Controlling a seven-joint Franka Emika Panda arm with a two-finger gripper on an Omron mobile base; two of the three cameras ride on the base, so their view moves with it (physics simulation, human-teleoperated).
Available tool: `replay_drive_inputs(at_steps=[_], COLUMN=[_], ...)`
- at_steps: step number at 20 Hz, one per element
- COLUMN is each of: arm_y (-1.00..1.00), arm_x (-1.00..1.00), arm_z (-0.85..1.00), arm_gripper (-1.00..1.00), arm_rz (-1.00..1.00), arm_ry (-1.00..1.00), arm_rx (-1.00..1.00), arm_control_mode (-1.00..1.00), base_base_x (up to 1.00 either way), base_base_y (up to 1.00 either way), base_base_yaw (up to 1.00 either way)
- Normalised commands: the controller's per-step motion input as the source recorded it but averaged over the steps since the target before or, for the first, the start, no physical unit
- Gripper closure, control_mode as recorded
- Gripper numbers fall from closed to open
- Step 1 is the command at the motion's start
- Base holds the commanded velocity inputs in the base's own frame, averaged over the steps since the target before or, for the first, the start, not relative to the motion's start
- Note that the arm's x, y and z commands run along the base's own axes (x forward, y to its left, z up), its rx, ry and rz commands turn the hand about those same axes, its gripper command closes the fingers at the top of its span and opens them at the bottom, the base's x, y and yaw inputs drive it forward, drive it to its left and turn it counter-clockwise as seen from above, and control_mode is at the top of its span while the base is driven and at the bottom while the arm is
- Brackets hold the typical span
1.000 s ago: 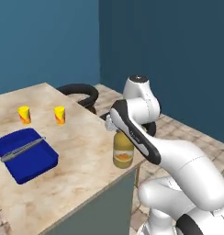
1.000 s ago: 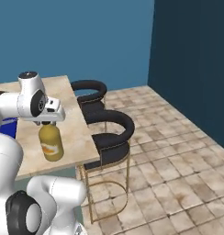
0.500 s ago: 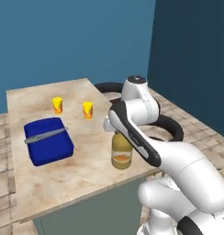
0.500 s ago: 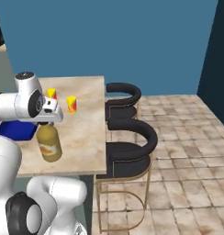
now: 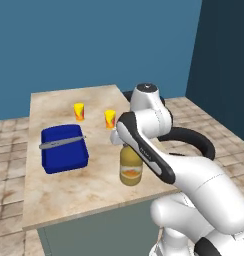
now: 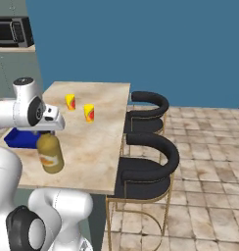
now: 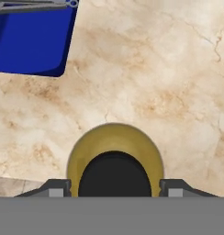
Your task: Place the drinks on the dining counter in a tight cluster.
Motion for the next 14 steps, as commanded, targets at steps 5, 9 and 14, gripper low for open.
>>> replay_drive_inputs(at_steps=[5,9,14], arm_y=[0.0,0.0,0.0], arm_x=[0.0,0.0,0.0], arm_z=[0.0,0.0,0.0], arm_gripper=[1.0,1.0,1.0], arm_rz=[0.0,0.0,0.0], arm_ry=[0.0,0.0,0.0], arm_rx=[0.0,0.0,0.0], arm_control_mode=[1.0,1.0,1.0], base_base_x=[0.04,0.0,0.02], base_base_y=[0.0,0.0,0.0], base_base_yaw=[0.0,0.0,0.0])
